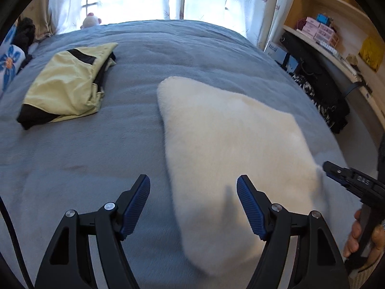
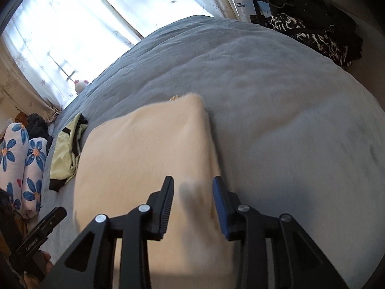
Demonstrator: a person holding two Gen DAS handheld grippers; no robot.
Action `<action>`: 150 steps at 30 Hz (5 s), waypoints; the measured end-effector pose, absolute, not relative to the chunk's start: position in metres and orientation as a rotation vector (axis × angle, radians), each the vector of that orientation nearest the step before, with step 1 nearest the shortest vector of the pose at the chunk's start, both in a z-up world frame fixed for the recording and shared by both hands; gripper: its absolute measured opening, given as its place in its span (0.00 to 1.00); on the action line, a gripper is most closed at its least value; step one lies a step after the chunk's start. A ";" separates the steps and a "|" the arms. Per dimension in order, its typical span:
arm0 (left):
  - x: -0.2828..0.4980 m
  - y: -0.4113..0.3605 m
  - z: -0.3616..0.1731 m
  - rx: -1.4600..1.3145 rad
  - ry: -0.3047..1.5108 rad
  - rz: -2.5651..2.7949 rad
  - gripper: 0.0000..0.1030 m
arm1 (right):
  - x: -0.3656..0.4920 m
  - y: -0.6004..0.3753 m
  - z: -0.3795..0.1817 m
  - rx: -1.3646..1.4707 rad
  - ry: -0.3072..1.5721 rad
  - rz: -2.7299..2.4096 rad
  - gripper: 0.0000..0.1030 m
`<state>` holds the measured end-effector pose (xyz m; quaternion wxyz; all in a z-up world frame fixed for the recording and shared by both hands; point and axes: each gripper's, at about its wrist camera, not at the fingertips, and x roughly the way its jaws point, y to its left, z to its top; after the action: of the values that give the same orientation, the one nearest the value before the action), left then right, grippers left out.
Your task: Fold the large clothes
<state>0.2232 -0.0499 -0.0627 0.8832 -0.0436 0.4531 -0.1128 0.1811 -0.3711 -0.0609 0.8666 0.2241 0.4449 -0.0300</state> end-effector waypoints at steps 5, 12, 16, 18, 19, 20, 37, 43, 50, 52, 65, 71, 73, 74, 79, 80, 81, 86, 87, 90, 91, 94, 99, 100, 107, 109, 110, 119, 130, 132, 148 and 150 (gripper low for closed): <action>0.187 -0.050 -0.055 -0.001 0.961 -0.178 0.71 | 0.136 -0.349 -0.058 0.460 0.931 -0.021 0.34; 0.145 -0.041 -0.043 0.008 0.953 -0.171 0.71 | 0.094 -0.320 -0.059 0.413 0.946 0.021 0.35; 0.130 -0.039 -0.038 0.022 0.948 -0.158 0.71 | 0.081 -0.305 -0.058 0.356 0.968 0.041 0.36; 0.126 -0.039 -0.037 0.028 0.948 -0.148 0.71 | 0.078 -0.299 -0.057 0.311 0.980 0.046 0.36; 0.123 -0.038 -0.036 0.029 0.948 -0.141 0.71 | 0.076 -0.296 -0.055 0.299 0.979 0.046 0.36; 0.120 -0.037 -0.035 0.026 0.945 -0.134 0.71 | 0.074 -0.294 -0.054 0.289 0.977 0.045 0.36; 0.113 -0.016 -0.014 -0.059 0.902 -0.169 0.71 | 0.073 -0.301 -0.029 0.292 0.976 0.055 0.62; 0.136 -0.015 -0.011 -0.114 0.929 -0.239 0.77 | 0.104 -0.332 -0.005 0.362 0.977 0.068 0.82; 0.172 -0.030 -0.012 -0.118 0.945 -0.261 0.78 | 0.145 -0.362 0.005 0.379 0.951 0.056 0.91; 0.182 -0.035 -0.016 -0.130 0.955 -0.270 0.78 | 0.156 -0.369 0.003 0.367 0.941 0.043 1.00; 0.227 -0.055 -0.062 -0.161 1.057 -0.292 0.78 | 0.197 -0.395 -0.047 0.405 1.025 0.101 1.00; 0.239 -0.060 -0.081 -0.181 1.096 -0.302 0.78 | 0.205 -0.400 -0.068 0.432 1.060 0.111 1.00; 0.243 -0.060 -0.088 -0.192 1.109 -0.304 0.78 | 0.207 -0.402 -0.073 0.436 1.070 0.113 1.00; 0.245 -0.061 -0.091 -0.194 1.114 -0.305 0.78 | 0.208 -0.403 -0.077 0.439 1.075 0.114 1.00; 0.252 -0.065 -0.103 -0.227 1.130 -0.332 0.78 | 0.214 -0.405 -0.091 0.465 1.111 0.124 1.00; 0.253 -0.066 -0.104 -0.231 1.130 -0.337 0.79 | 0.215 -0.405 -0.094 0.468 1.117 0.132 1.00; 0.255 -0.067 -0.105 -0.232 1.130 -0.340 0.80 | 0.216 -0.404 -0.096 0.469 1.124 0.139 1.00; 0.259 -0.072 -0.110 -0.235 1.123 -0.353 0.88 | 0.220 -0.402 -0.105 0.484 1.146 0.196 1.00; 0.260 -0.073 -0.112 -0.236 1.122 -0.358 0.89 | 0.221 -0.401 -0.107 0.484 1.148 0.204 1.00; 0.263 -0.073 -0.117 -0.243 1.122 -0.381 0.94 | 0.224 -0.396 -0.110 0.480 1.154 0.233 1.00; 0.264 -0.072 -0.118 -0.249 1.125 -0.389 0.96 | 0.226 -0.394 -0.112 0.480 1.155 0.247 1.00; 0.269 -0.073 -0.125 -0.283 1.134 -0.415 0.99 | 0.234 -0.389 -0.117 0.481 1.161 0.293 1.00; 0.279 -0.076 -0.132 -0.298 1.136 -0.458 1.00 | 0.255 -0.378 -0.133 0.503 1.210 0.406 1.00; 0.281 -0.075 -0.133 -0.302 1.138 -0.472 1.00 | 0.259 -0.375 -0.137 0.511 1.225 0.428 1.00; 0.292 -0.073 -0.145 -0.342 1.148 -0.551 1.00 | 0.283 -0.373 -0.167 0.576 1.270 0.520 1.00; 0.295 -0.074 -0.149 -0.360 1.153 -0.572 1.00 | 0.283 -0.372 -0.168 0.569 1.269 0.523 1.00; 0.296 -0.074 -0.151 -0.370 1.157 -0.583 1.00 | 0.282 -0.371 -0.168 0.559 1.267 0.522 1.00; 0.302 -0.078 -0.168 -0.466 1.208 -0.627 1.00 | 0.277 -0.367 -0.165 0.520 1.250 0.508 1.00; 0.304 -0.108 -0.163 -0.350 1.240 -0.555 1.00 | 0.279 -0.359 -0.160 0.480 1.258 0.443 0.99; 0.306 -0.111 -0.162 -0.334 1.247 -0.553 1.00 | 0.279 -0.358 -0.158 0.476 1.254 0.436 0.97; 0.292 -0.138 -0.114 -0.132 1.079 -0.487 0.78 | 0.263 -0.335 -0.102 0.333 1.152 0.326 0.47; 0.290 -0.136 -0.104 -0.117 1.058 -0.481 0.76 | 0.257 -0.328 -0.090 0.318 1.134 0.327 0.46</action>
<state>0.2900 -0.1364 -0.1038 0.8342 -0.0554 0.4994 -0.2271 0.2570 -0.3282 -0.0902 0.8191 0.1494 0.5322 0.1533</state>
